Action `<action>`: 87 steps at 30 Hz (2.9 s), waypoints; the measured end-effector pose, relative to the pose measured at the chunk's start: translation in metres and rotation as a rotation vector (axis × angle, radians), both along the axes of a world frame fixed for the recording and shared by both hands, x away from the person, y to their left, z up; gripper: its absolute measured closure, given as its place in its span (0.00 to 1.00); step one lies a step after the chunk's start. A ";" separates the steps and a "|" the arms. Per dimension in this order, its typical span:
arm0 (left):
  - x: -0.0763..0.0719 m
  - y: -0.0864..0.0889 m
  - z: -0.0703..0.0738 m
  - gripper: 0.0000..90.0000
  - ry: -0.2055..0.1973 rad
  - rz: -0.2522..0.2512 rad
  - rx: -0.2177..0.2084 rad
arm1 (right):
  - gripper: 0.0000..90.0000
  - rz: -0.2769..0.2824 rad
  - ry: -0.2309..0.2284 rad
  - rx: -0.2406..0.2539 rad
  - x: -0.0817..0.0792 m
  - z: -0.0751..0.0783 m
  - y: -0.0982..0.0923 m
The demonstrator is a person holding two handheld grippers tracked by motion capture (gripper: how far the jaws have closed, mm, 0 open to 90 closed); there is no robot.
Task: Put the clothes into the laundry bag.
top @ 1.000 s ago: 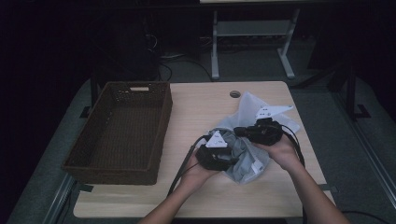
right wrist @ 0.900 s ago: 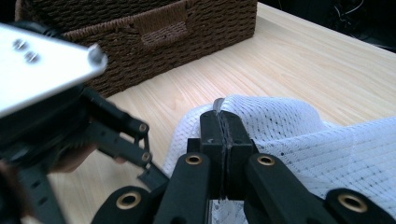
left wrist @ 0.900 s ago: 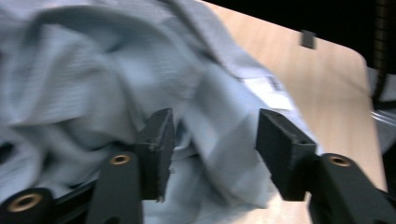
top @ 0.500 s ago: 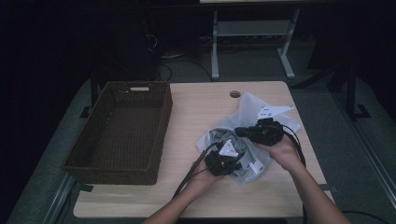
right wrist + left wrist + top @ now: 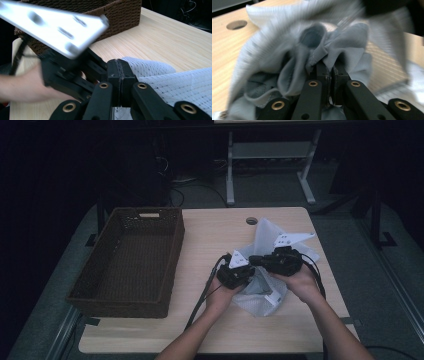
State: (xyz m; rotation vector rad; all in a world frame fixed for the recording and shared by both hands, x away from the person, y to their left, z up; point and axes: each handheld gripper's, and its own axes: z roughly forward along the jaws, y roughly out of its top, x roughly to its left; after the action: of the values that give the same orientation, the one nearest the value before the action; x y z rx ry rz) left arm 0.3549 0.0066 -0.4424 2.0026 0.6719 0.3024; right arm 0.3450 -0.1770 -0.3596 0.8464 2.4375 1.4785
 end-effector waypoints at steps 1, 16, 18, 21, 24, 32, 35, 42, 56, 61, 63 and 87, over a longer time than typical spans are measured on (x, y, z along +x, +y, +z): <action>0.002 -0.003 -0.005 0.96 0.006 0.008 -0.008 | 0.98 0.000 -0.002 0.000 0.000 0.000 0.000; -0.004 -0.003 -0.007 0.68 0.050 -0.026 -0.007 | 0.98 -0.031 -0.008 -0.007 0.002 -0.001 -0.007; -0.009 0.004 0.002 0.63 0.043 -0.045 0.006 | 0.98 -0.033 -0.007 -0.010 0.002 -0.001 -0.007; -0.015 0.020 0.018 0.55 0.049 -0.065 -0.001 | 0.98 -0.037 -0.006 -0.009 0.003 -0.001 -0.008; -0.020 0.038 0.027 0.47 0.056 -0.081 0.020 | 0.98 -0.037 -0.005 -0.011 0.003 -0.002 -0.009; -0.026 0.066 0.000 0.40 0.130 -0.076 0.097 | 0.98 -0.039 0.003 -0.019 0.005 -0.005 -0.007; -0.024 0.064 -0.009 0.38 0.146 -0.098 0.130 | 0.98 -0.036 0.006 -0.025 0.005 -0.006 -0.007; -0.021 0.055 -0.021 0.38 0.161 -0.106 0.181 | 0.98 -0.035 0.011 -0.025 0.005 -0.008 -0.008; -0.018 0.041 -0.023 0.93 0.103 -0.084 0.221 | 0.98 -0.036 0.011 -0.023 0.005 -0.007 -0.008; -0.021 0.044 -0.010 0.96 0.095 -0.088 0.137 | 0.98 -0.035 0.010 -0.022 0.005 -0.007 -0.009; -0.023 0.045 0.000 0.97 0.077 -0.095 0.097 | 0.98 -0.033 0.008 -0.021 0.005 -0.007 -0.009; 0.020 0.000 -0.021 0.96 -0.007 0.034 0.064 | 0.99 -0.009 0.009 0.010 0.001 0.000 -0.011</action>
State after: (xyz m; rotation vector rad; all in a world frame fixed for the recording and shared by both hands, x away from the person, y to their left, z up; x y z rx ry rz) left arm 0.3749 0.0066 -0.4638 2.0518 0.7000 0.3546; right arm 0.3465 -0.1877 -0.3599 0.8670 2.4306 1.4887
